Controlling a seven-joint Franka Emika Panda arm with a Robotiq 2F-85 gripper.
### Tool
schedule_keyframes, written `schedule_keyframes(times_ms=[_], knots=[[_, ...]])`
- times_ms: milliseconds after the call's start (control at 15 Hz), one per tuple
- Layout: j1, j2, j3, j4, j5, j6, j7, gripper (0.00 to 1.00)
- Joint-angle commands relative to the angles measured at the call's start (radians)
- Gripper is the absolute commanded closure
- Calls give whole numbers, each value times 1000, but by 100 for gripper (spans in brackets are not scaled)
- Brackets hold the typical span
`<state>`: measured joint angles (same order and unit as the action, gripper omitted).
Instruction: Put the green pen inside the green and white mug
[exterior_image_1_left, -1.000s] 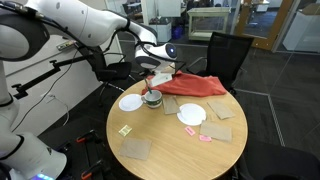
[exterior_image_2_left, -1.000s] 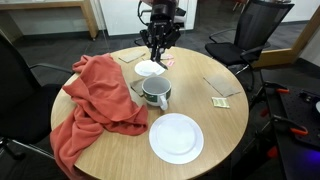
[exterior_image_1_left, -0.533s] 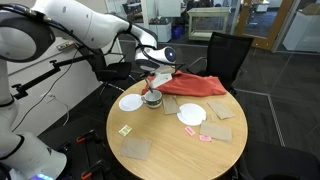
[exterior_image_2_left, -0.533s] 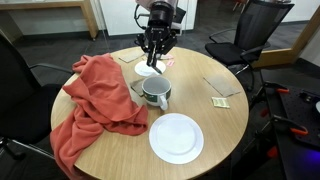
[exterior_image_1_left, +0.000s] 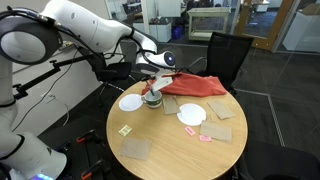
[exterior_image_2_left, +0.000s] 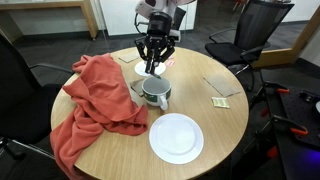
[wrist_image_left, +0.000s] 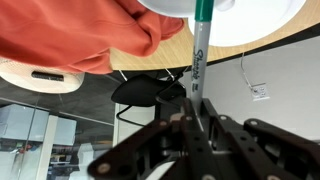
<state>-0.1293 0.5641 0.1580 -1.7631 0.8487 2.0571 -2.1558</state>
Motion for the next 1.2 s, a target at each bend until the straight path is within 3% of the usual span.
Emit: schedule_keyframes(times_ms=[0, 67, 133, 200, 333, 733, 1133], knots=[[14, 30, -11, 29, 23, 37, -28, 97], [13, 35, -10, 32, 24, 42, -26, 97], [12, 40, -9, 35, 24, 41, -22, 62], [12, 45, -8, 39, 23, 41, -22, 61], [10, 52, -7, 44, 24, 41, -21, 48], [6, 53, -4, 44, 29, 39, -26, 2], [11, 48, -13, 33, 10, 18, -2, 0]])
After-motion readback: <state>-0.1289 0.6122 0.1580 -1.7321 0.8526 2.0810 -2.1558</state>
